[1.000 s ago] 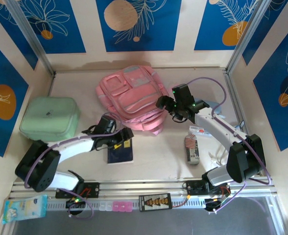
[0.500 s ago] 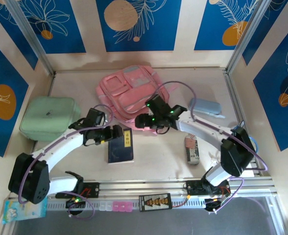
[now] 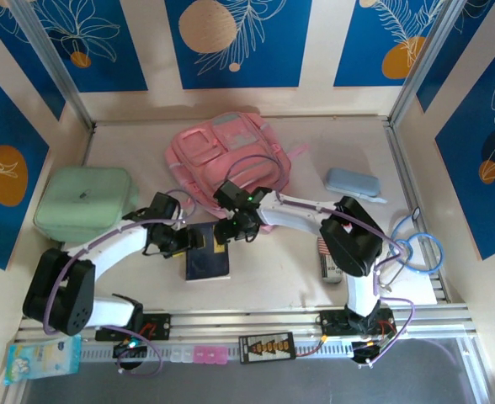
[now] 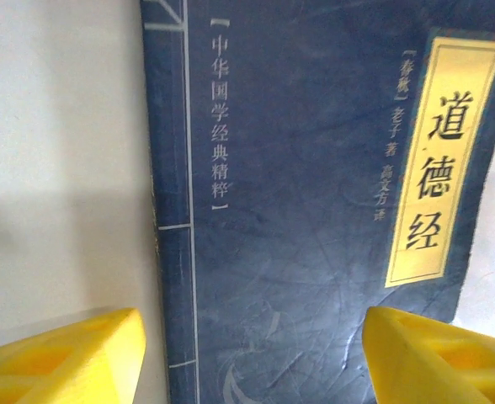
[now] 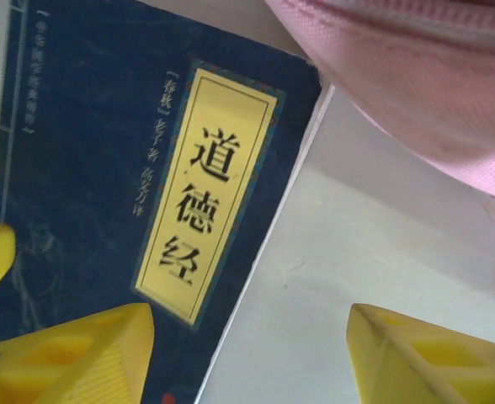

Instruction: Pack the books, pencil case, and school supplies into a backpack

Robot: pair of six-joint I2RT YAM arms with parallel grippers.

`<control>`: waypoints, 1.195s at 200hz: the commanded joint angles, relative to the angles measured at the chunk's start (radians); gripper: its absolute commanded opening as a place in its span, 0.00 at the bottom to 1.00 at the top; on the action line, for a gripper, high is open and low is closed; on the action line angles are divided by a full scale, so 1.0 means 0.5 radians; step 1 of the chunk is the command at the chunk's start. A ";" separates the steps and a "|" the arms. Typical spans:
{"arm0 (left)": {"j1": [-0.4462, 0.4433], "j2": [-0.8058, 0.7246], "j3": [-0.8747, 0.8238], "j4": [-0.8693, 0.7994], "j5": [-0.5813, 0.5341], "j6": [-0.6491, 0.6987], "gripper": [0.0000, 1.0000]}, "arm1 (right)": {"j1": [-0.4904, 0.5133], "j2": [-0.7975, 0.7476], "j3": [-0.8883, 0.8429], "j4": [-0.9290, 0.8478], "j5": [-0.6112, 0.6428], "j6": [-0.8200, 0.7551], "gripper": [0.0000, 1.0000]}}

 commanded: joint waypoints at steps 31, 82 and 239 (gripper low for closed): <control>0.021 0.121 -0.036 0.074 0.070 -0.001 0.58 | 0.015 0.146 0.095 -0.095 -0.021 -0.068 0.54; 0.014 0.113 -0.066 0.208 0.234 -0.075 0.49 | -0.004 0.251 0.075 -0.108 -0.090 -0.062 0.42; 0.012 -0.193 0.071 0.254 0.644 -0.355 0.41 | -0.025 0.366 0.003 -0.174 0.007 0.040 0.26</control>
